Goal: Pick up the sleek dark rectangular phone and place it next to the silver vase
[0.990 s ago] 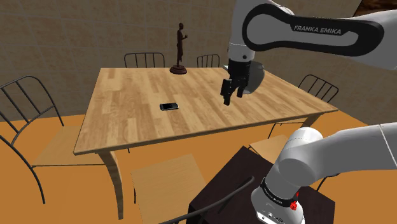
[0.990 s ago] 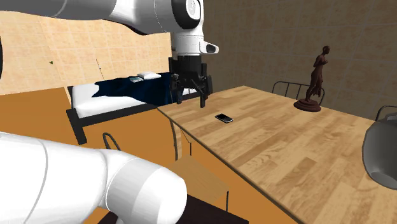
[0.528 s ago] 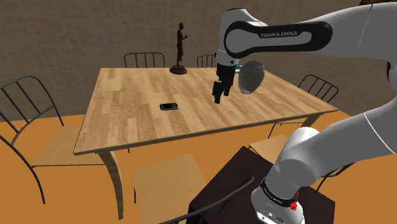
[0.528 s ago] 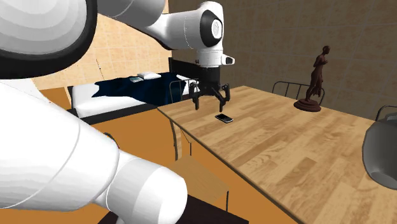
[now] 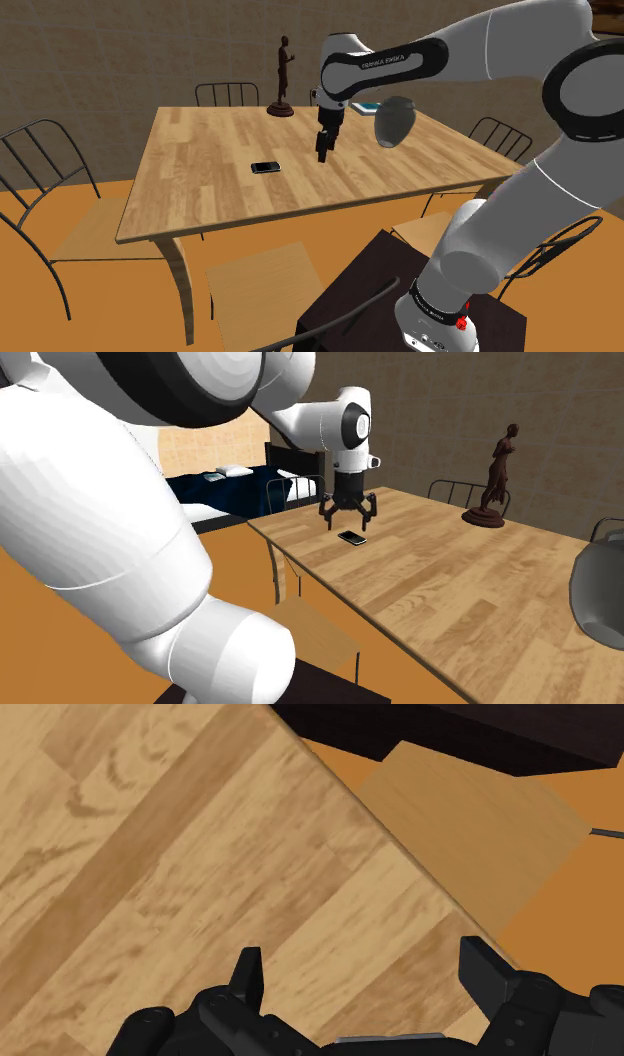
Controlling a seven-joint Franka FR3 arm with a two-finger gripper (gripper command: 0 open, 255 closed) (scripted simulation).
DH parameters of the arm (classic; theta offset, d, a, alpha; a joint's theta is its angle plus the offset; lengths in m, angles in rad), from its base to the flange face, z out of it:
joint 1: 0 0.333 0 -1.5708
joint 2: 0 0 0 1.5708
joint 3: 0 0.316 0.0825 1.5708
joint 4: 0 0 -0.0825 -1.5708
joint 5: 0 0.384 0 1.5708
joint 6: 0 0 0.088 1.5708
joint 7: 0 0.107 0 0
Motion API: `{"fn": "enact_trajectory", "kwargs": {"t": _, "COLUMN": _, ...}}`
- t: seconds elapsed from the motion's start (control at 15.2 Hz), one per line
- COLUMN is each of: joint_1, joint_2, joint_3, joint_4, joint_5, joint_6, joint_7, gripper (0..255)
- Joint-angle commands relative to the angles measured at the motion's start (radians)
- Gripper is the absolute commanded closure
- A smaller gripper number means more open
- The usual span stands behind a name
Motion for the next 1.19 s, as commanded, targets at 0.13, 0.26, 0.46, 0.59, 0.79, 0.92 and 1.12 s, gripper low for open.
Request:
{"fn": "enact_trajectory", "kwargs": {"t": 0.13, "joint_1": 0.012, "joint_2": 0.155, "joint_3": -0.03, "joint_4": 0.099, "joint_5": 0.027, "joint_6": 0.067, "joint_7": -0.139, "gripper": 0}}
{"fn": "enact_trajectory", "kwargs": {"t": 0.26, "joint_1": 0.015, "joint_2": 0.232, "joint_3": -0.037, "joint_4": 0.154, "joint_5": 0.046, "joint_6": 0.092, "joint_7": -0.204, "gripper": 0}}
{"fn": "enact_trajectory", "kwargs": {"t": 0.46, "joint_1": 0.016, "joint_2": 0.348, "joint_3": -0.037, "joint_4": 0.247, "joint_5": 0.079, "joint_6": 0.119, "joint_7": -0.298, "gripper": 0}}
{"fn": "enact_trajectory", "kwargs": {"t": 0.59, "joint_1": 0.013, "joint_2": 0.426, "joint_3": -0.032, "joint_4": 0.315, "joint_5": 0.101, "joint_6": 0.13, "joint_7": -0.357, "gripper": 0}}
{"fn": "enact_trajectory", "kwargs": {"t": 0.79, "joint_1": 0.006, "joint_2": 0.541, "joint_3": -0.018, "joint_4": 0.427, "joint_5": 0.13, "joint_6": 0.137, "joint_7": -0.44, "gripper": 0}}
{"fn": "enact_trajectory", "kwargs": {"t": 0.92, "joint_1": 0.0, "joint_2": 0.618, "joint_3": -0.005, "joint_4": 0.508, "joint_5": 0.146, "joint_6": 0.135, "joint_7": -0.49, "gripper": 0}}
{"fn": "enact_trajectory", "kwargs": {"t": 1.12, "joint_1": -0.009, "joint_2": 0.717, "joint_3": 0.015, "joint_4": 0.621, "joint_5": 0.161, "joint_6": 0.124, "joint_7": -0.548, "gripper": 0}}
